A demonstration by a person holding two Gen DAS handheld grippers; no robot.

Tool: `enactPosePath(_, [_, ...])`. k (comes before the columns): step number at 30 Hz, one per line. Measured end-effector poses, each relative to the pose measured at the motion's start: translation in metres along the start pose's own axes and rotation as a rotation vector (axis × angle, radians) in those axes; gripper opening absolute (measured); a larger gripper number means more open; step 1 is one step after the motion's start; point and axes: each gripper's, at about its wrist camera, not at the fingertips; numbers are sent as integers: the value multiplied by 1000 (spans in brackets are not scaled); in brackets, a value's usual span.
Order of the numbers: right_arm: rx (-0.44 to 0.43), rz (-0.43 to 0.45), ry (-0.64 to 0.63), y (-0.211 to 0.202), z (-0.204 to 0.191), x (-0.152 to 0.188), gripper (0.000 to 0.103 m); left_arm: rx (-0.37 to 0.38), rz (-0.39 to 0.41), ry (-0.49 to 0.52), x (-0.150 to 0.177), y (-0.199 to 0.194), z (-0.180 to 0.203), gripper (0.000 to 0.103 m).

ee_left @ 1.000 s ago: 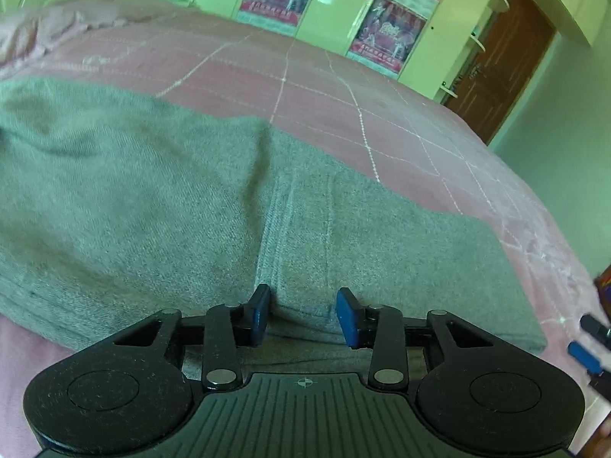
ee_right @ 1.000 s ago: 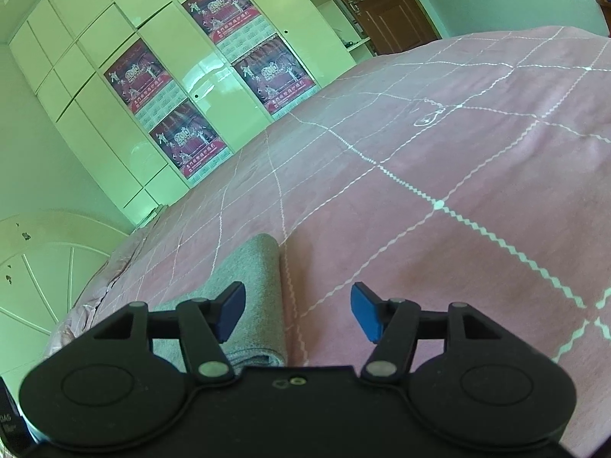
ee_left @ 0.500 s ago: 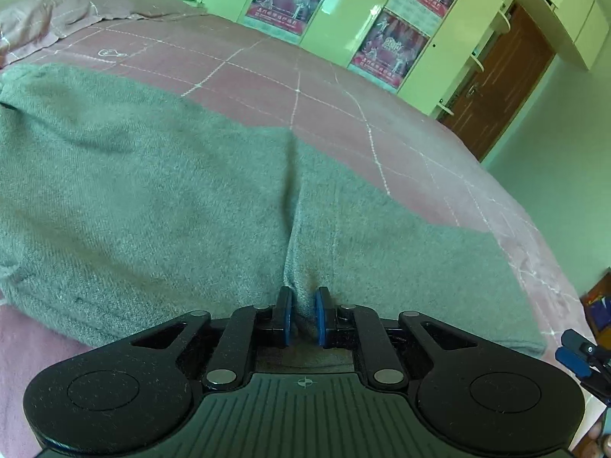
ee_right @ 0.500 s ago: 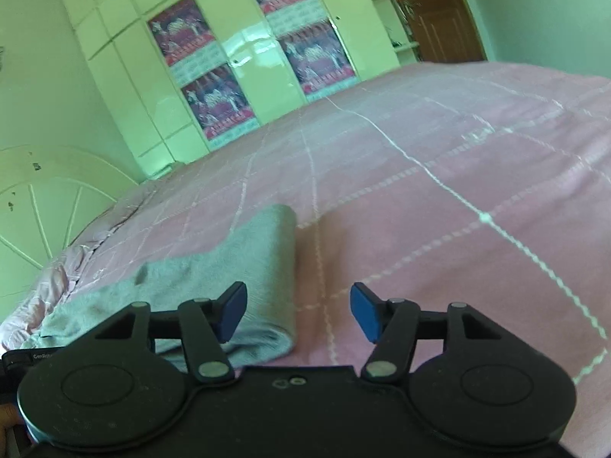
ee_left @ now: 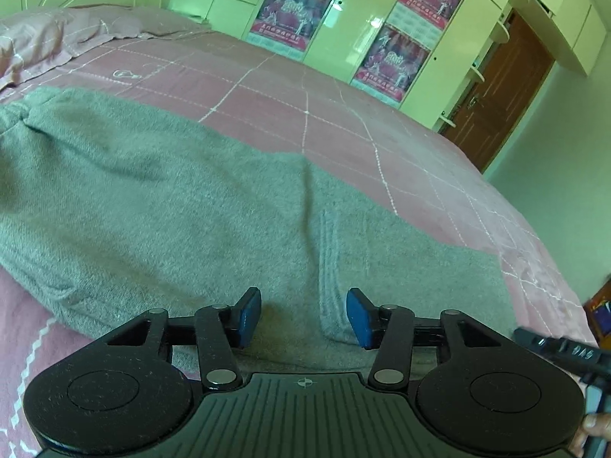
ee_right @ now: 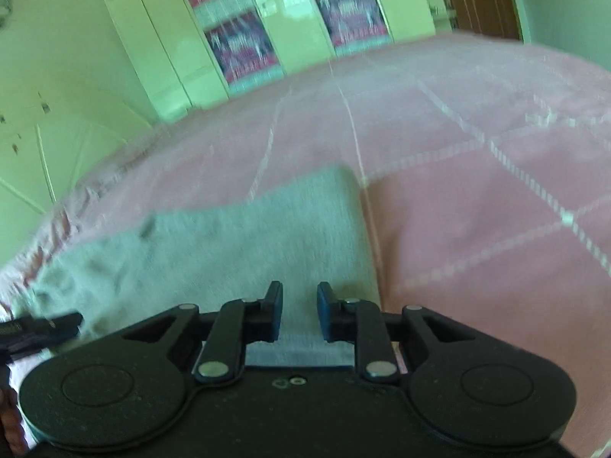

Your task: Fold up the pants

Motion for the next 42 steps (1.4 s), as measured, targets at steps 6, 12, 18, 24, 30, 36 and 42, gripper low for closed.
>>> enactPosePath(6, [59, -162, -38, 45, 5, -3, 16, -83, -67, 206, 5, 35, 44, 60])
enactPosePath(12, [43, 10, -80, 30, 6, -42, 19, -60, 102, 217, -29, 22, 63, 60])
enactPosePath(18, [94, -56, -74, 90, 28, -72, 20, -157, -44, 265, -44, 103, 85, 65])
enactPosePath(24, [70, -54, -60, 78, 23, -54, 21, -145, 11, 282, -38, 91, 86, 73])
enactPosePath(30, [84, -105, -177, 66, 1, -4, 22, -181, 33, 312, -8, 69, 83, 73])
enactPosePath(36, [22, -105, -270, 42, -35, 12, 44, -168, 12, 343, 16, 44, 75, 85])
enactPosePath(42, [-21, -50, -216, 13, -44, 8, 46, -77, 132, 210, 10, -22, 32, 85])
Point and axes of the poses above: each gripper's, at about its wrist camera, not at the fingertips, and y roughly the way its jaws point, z to its right, x to its underside, and after that the axes turned 10 degrees about -x, right-handed
